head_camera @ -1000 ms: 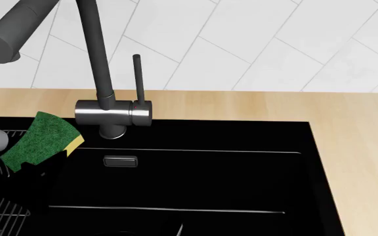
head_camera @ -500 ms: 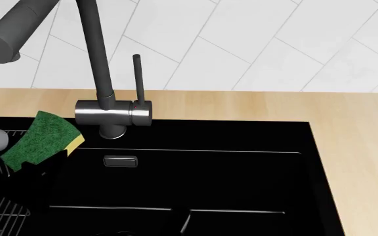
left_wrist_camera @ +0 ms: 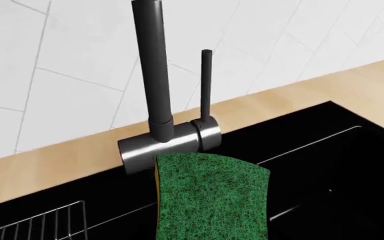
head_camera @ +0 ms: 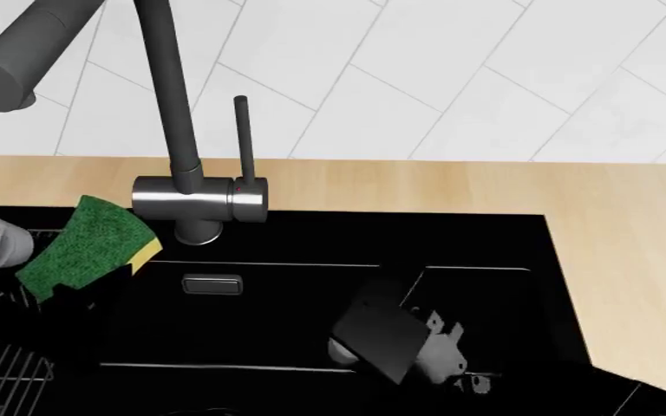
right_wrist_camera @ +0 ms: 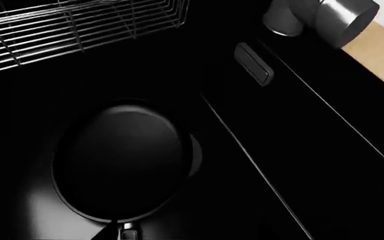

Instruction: Pick the pan and sponge and place them into the sink. Then turn on the water.

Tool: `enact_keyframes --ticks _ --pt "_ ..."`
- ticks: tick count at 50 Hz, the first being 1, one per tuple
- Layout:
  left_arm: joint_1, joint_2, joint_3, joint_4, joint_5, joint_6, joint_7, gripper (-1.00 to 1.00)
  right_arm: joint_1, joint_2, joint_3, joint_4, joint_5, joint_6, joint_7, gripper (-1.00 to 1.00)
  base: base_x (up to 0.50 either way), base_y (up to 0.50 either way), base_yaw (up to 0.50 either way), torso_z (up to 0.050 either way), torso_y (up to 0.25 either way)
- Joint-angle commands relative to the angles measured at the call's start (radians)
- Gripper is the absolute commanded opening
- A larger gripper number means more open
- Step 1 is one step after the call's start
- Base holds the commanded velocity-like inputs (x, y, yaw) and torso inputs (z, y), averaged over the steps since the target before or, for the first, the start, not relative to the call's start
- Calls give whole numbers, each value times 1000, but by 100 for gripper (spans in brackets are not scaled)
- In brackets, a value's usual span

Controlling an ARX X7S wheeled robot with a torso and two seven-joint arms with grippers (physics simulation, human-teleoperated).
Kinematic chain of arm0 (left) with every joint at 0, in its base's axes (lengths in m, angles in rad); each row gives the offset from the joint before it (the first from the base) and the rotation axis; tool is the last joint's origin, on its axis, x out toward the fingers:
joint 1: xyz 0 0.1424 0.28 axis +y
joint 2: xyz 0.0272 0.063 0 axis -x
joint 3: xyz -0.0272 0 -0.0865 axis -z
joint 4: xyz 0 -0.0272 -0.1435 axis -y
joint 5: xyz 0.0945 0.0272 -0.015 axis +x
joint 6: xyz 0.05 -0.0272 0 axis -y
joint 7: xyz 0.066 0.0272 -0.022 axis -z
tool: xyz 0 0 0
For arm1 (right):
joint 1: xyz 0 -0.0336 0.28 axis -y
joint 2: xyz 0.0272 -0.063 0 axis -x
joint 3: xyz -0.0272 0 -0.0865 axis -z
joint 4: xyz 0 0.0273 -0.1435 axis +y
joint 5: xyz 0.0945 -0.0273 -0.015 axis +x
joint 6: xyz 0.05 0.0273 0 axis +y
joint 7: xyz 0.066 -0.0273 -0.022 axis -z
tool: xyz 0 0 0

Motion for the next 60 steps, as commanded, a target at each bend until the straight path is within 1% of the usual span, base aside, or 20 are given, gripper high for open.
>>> enact_keyframes --ticks 1,7,10,14,16,18,21,24,28,32,33,38,41,45,51,52,57,60 --pt "-29 16 31 -7 -4 -19 1 -100 -89 141 190 -127 93 -101 151 100 0 0 0 0 0" --pt "-90 38 64 -23 5 -54 9 -100 -129 237 309 -189 174 -151 238 100 0 0 0 0 0" --pt "-119 51 85 -31 10 -76 9 -100 -163 311 366 -237 222 -180 269 100 0 0 0 0 0" --pt "-187 84 135 -65 35 -112 34 -100 -207 361 437 -249 261 -247 306 100 0 0 0 0 0" --pt "-224 90 174 -85 63 -135 57 -100 -224 371 473 -247 277 -284 337 100 0 0 0 0 0" --pt "-256 91 200 -97 73 -161 76 -100 -223 374 501 -228 314 -284 381 100 0 0 0 0 0" --pt "-291 106 248 -112 90 -193 103 -100 -238 389 523 -230 325 -308 383 100 0 0 0 0 0" --pt "-318 129 294 -157 129 -190 146 -100 -253 398 552 -241 341 -339 397 100 0 0 0 0 0" --pt "-400 152 403 -203 179 -221 268 -100 -262 409 596 -233 366 -369 441 100 0 0 0 0 0" --pt "-450 181 489 -244 235 -224 339 -100 -260 416 625 -232 392 -380 473 100 0 0 0 0 0" --pt "-451 205 497 -271 244 -218 340 -100 -274 421 637 -238 399 -393 480 100 0 0 0 0 0" --pt "-485 227 581 -322 305 -211 400 -100 -293 427 650 -241 401 -410 487 100 0 0 0 0 0" --pt "-519 265 648 -376 353 -208 438 -100 -302 421 647 -240 398 -415 487 100 0 0 0 0 0" --pt "-517 300 670 -433 369 -186 464 -100 -333 421 653 -244 400 -434 484 100 0 0 0 0 0" --pt "-503 319 694 -478 386 -164 482 -100 -361 440 670 -253 407 -450 482 100 0 0 0 0 2" --pt "-503 339 708 -509 402 -157 482 -100 -365 438 667 -254 402 -452 481 100 0 0 3 0 0" --pt "-482 349 722 -537 412 -135 491 -100 -376 442 672 -268 405 -459 482 100 0 0 0 0 0" --pt "-462 370 727 -574 416 -115 498 -100 -381 443 681 -263 410 -466 484 100 0 0 0 0 0"
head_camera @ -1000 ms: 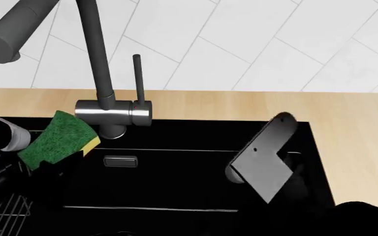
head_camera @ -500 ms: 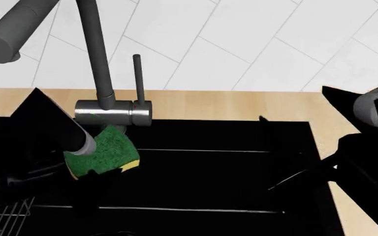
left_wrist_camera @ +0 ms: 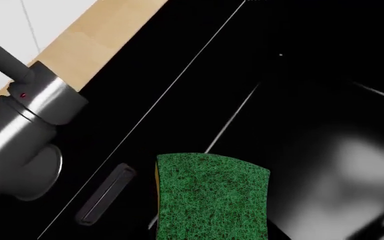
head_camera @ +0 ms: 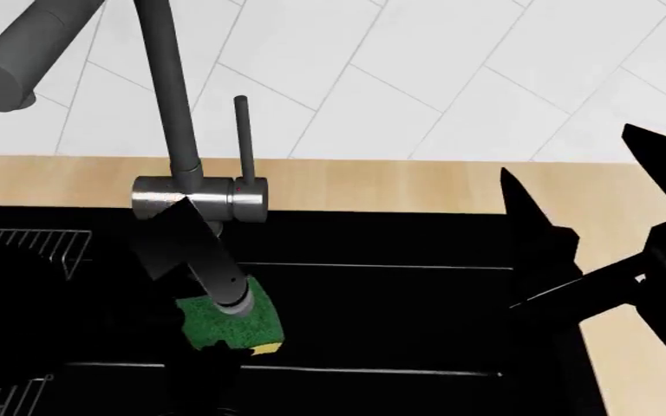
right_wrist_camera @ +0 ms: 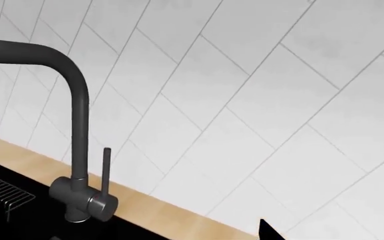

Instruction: Pick the pan and sponge and place them into the sink. Then turn on the water.

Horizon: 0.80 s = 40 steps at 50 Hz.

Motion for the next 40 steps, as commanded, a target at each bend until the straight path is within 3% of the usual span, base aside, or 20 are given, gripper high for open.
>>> enact_keyframes --ticks 1,11,40 --pt "22 60 61 -115 39 46 35 -100 -36 11 25 -7 12 -29 7 100 0 0 0 0 0" --pt "61 99 94 -204 67 97 60 -100 -71 14 38 -9 16 -50 14 100 0 0 0 0 0" --pt "99 102 140 -268 78 90 86 -100 -84 6 35 -2 20 -44 13 100 0 0 0 0 0"
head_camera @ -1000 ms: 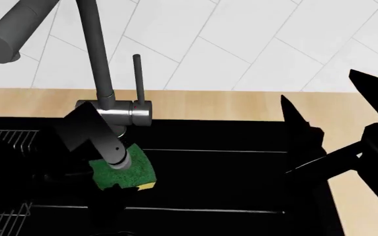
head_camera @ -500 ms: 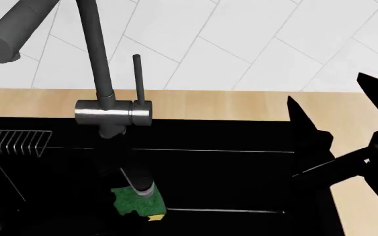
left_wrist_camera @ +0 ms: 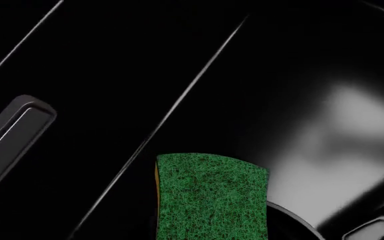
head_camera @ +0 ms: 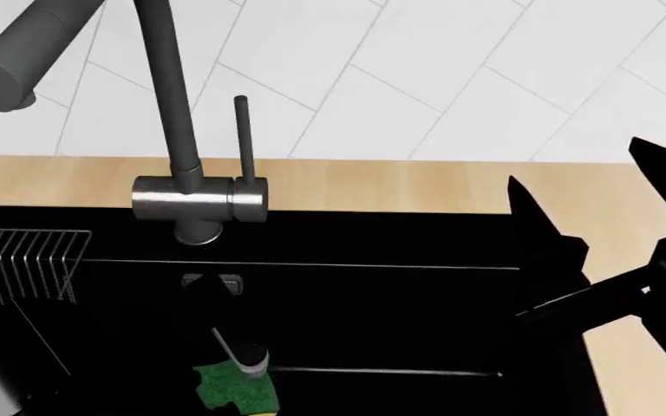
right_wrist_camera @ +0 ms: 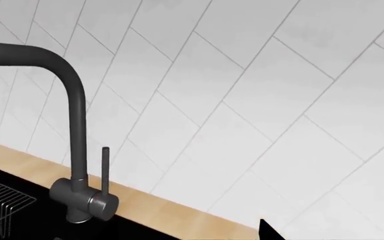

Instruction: Pick the pan and sponge and place them into the sink. Then turn on the water.

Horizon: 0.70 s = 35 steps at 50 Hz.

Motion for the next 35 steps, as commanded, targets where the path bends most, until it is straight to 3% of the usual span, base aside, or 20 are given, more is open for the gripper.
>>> enact_keyframes --ticks 1,8,9,23,35 --pt "15 -2 18 5 -14 -20 3 -100 -12 -3 0 2 1 -2 0 100 0 0 0 0 0" --pt "15 -3 29 2 -15 -36 8 -100 -30 -1 7 4 8 -11 -3 100 0 0 0 0 0" --pt "15 -3 31 2 -15 -39 8 100 -32 0 8 4 9 -11 -2 100 0 0 0 0 0" --pt "3 -23 -7 64 -40 -60 -32 100 -18 -23 -9 9 3 2 1 100 0 0 0 0 0" --pt "7 -94 -155 270 -111 -74 -188 100 13 -76 -47 33 -23 19 -8 100 0 0 0 0 1"
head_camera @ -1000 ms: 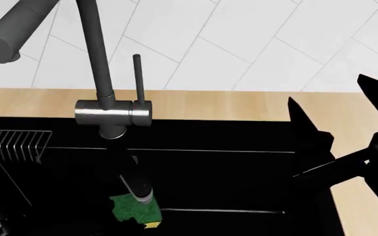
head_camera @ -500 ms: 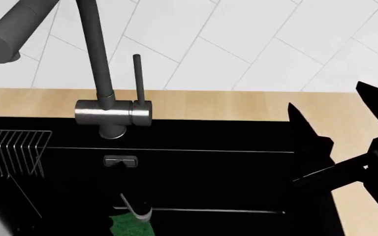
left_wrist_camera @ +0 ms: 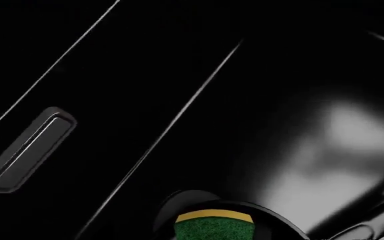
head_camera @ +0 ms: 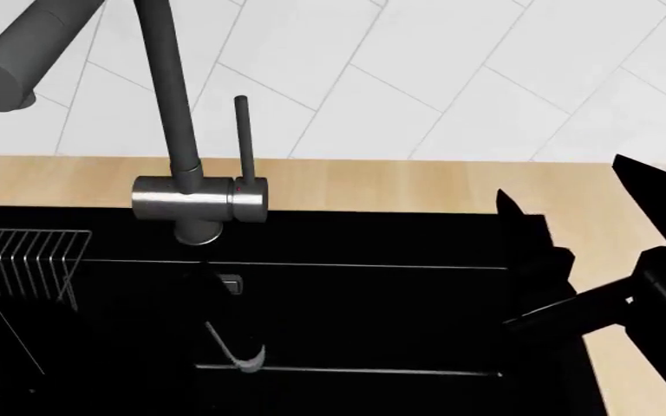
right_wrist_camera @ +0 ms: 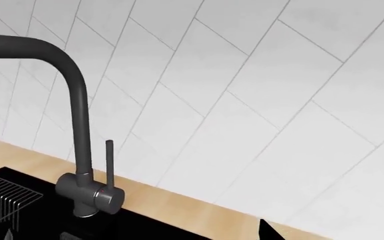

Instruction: Pick the pan and sponge and place them into the sink. Then turn on the water.

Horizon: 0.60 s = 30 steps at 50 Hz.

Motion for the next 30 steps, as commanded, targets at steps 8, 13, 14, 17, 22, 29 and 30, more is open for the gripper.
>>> enact_keyframes --ticks 8,13,14,17,22,29,30 --pt "26 -95 -199 260 -106 -18 -205 100 53 -114 -70 52 -67 12 -16 100 0 0 0 0 0" --pt "77 -136 -274 307 -129 8 -290 100 61 -144 -79 62 -85 9 8 100 0 0 0 0 0" --pt "110 -154 -320 344 -172 1 -331 100 63 -151 -82 62 -81 10 5 100 0 0 0 0 0" --pt "171 -174 -395 387 -190 58 -407 100 51 -163 -78 53 -99 -10 23 100 0 0 0 0 0" --pt "252 -208 -483 407 -209 137 -465 100 41 -187 -84 55 -129 -27 43 100 0 0 0 0 0" --pt "343 -275 -593 488 -260 202 -541 100 73 -254 -125 80 -174 -13 80 100 0 0 0 0 0" --pt "359 -286 -600 496 -255 212 -552 100 83 -265 -130 80 -172 -8 84 100 0 0 0 0 0"
